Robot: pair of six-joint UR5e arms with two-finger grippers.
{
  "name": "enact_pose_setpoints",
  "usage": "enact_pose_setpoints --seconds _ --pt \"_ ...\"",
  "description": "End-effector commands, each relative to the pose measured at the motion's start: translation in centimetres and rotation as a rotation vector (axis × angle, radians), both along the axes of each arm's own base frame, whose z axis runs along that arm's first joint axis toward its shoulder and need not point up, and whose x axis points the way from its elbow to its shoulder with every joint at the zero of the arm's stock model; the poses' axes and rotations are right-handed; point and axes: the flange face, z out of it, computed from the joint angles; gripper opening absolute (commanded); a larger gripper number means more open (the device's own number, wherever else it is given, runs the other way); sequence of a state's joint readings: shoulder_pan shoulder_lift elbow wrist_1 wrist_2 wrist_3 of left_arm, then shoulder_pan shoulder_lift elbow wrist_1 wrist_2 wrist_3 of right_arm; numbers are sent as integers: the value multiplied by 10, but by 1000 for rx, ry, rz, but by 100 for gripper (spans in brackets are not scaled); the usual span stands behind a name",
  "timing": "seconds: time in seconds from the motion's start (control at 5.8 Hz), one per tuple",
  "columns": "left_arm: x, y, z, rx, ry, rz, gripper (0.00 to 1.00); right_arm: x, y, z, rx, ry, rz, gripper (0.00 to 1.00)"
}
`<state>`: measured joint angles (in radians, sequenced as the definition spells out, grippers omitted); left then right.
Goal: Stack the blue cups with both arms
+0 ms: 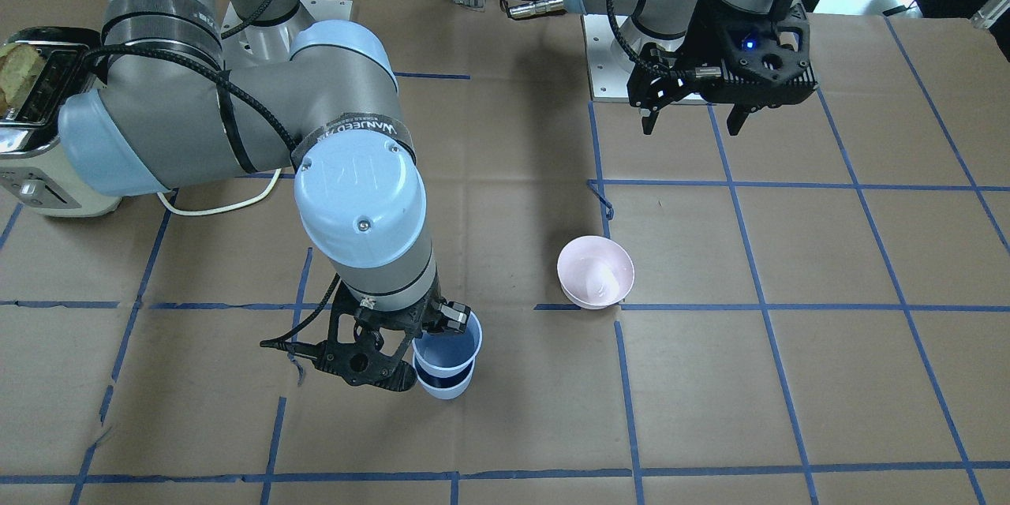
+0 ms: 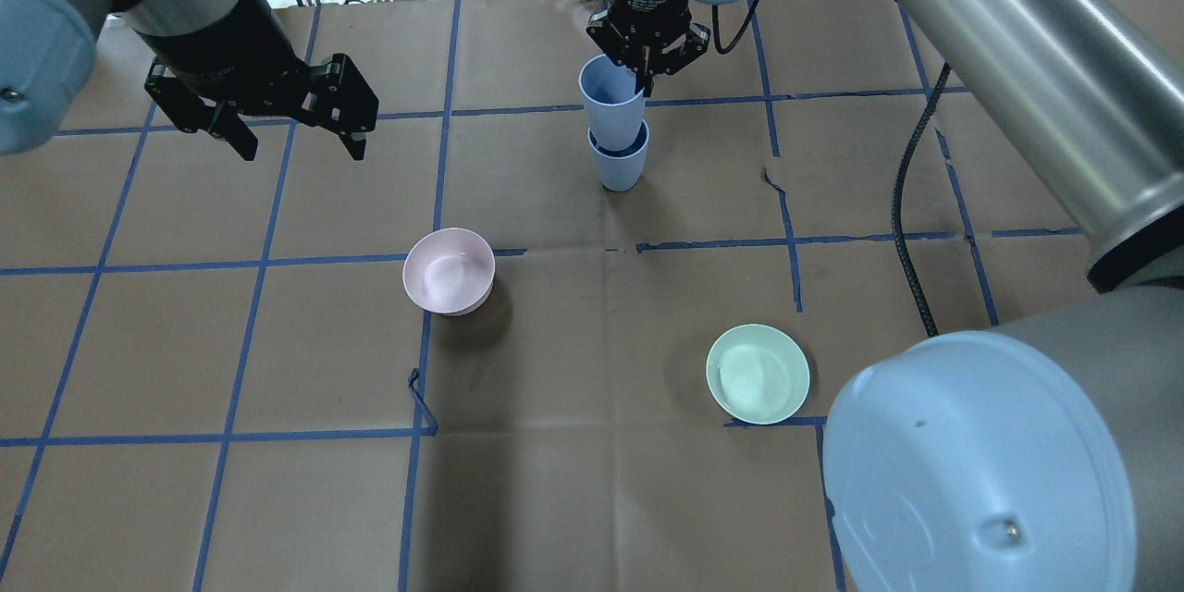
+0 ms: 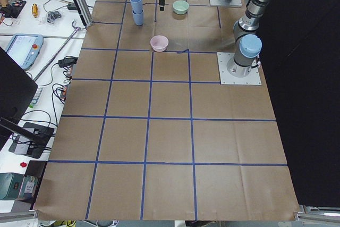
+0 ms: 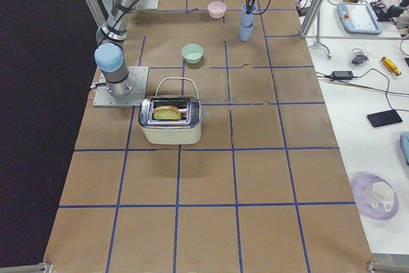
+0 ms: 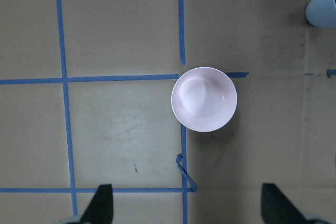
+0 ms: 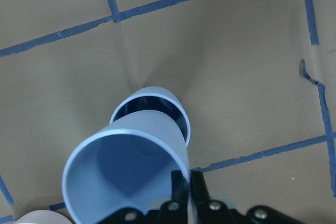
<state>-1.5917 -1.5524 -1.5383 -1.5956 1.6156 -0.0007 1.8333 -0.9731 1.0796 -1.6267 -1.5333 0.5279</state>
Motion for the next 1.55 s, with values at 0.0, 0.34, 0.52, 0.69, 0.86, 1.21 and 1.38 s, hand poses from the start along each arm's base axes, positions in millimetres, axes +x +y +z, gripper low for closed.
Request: enact_pose_setpoints --seconds 0.0,0.34,0.52,0.69,0.86,1.21,1.38 --pt "1 0 1 -3 -1 2 100 -2 -1 0 -4 -2 3 100" --pt "1 0 1 -3 -1 2 100 -23 -2 70 -93 -18 -17 100" --pt "1 0 1 -3 -1 2 100 -60 17 103 -57 2 21 100" --pt "1 0 1 -3 -1 2 100 -110 30 123 16 11 27 100" --pt "1 0 0 0 5 -3 100 -152 54 132 70 7 88 100" --pt "-2 -1 -4 15 44 -7 100 -181 133 122 83 -6 83 100" --pt "-2 0 -3 12 43 -4 100 -181 152 107 5 3 82 100"
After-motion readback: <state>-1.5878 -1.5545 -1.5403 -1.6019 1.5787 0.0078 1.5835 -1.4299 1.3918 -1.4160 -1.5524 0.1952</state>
